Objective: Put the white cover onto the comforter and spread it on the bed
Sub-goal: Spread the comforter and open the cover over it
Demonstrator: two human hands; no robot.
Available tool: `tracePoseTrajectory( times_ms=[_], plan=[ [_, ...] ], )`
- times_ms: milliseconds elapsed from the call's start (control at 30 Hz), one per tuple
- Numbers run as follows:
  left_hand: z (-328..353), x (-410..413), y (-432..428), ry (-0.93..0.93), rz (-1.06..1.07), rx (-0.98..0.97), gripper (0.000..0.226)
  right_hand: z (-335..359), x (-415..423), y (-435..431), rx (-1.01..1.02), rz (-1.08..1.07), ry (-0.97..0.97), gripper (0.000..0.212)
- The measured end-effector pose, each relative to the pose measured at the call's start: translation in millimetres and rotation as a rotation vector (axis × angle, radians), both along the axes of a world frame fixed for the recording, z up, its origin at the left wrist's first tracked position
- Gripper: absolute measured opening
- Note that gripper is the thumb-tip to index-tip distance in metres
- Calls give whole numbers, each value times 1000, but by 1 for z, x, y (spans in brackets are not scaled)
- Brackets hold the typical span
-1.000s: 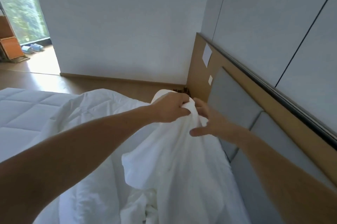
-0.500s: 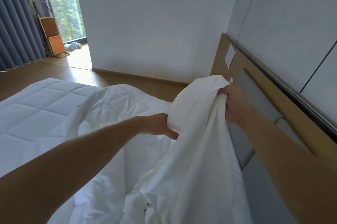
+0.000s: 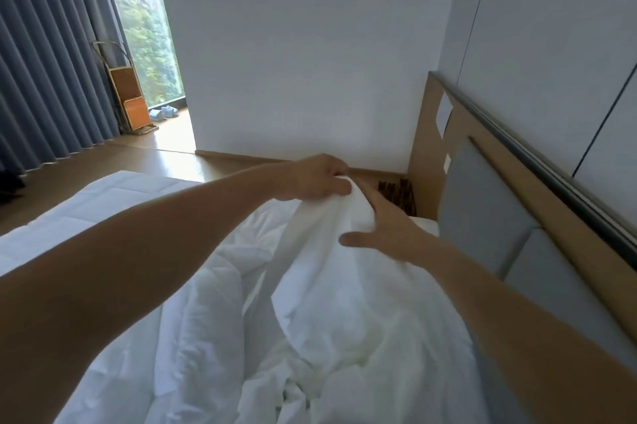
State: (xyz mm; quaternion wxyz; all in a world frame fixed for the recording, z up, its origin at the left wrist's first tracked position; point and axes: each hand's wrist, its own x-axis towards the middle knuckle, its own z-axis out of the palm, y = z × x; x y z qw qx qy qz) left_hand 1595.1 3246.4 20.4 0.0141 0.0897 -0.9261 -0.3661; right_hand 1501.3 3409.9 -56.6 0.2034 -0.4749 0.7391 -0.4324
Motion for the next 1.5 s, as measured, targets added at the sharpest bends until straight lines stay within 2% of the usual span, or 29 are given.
tracePoseTrajectory(
  times_ms=[67,100,133,200,267,367,567,667,733,833,933,1000,1067,1133,1200,1267,1333,1433,1500],
  plan=[
    [-4,2,3,2,-19,-130,14,5,5,-8,-62,-96,33,32],
    [-9,5,0,7,-16,-190,18,7,3,-10,-88,-153,22,14],
    [-15,8,-4,13,-8,-203,20,10,2,-10,-121,-203,5,4],
    [-31,16,-15,-27,4,-95,18,21,1,-9,-227,-298,-67,9],
    [-47,24,-20,-111,51,30,29,36,0,-10,-338,-403,-179,13],
    [-68,29,-28,-154,157,121,33,51,-5,-11,-380,-489,-281,34],
    [-46,28,-48,215,351,426,8,41,-8,0,-330,-509,-357,36],
    [-21,26,-50,295,365,352,10,32,-13,2,-249,-541,-254,16],
    [0,27,-52,294,342,293,12,32,-19,6,-233,-589,-145,22],
    [27,35,-56,305,270,306,18,41,-29,13,-240,-665,29,27],
    [35,38,-53,278,238,357,32,46,-35,14,-279,-686,94,32],
    [31,34,-49,238,229,395,42,44,-33,11,-291,-678,88,30],
    [21,27,-49,253,271,342,44,38,-29,9,-252,-634,76,26],
    [11,23,-53,299,348,362,37,34,-26,8,-232,-565,45,28],
    [3,20,-57,362,421,437,27,32,-25,9,-216,-479,26,17],
    [-1,16,-60,426,498,525,23,26,-22,10,-89,-387,27,11],
    [1,13,-63,500,549,570,19,6,-22,11,102,-336,18,16],
    [4,12,-73,581,662,484,19,-35,-24,22,293,-337,-115,21],
    [-3,16,-79,548,766,277,23,-49,-27,30,269,-387,-242,28]
  ],
)
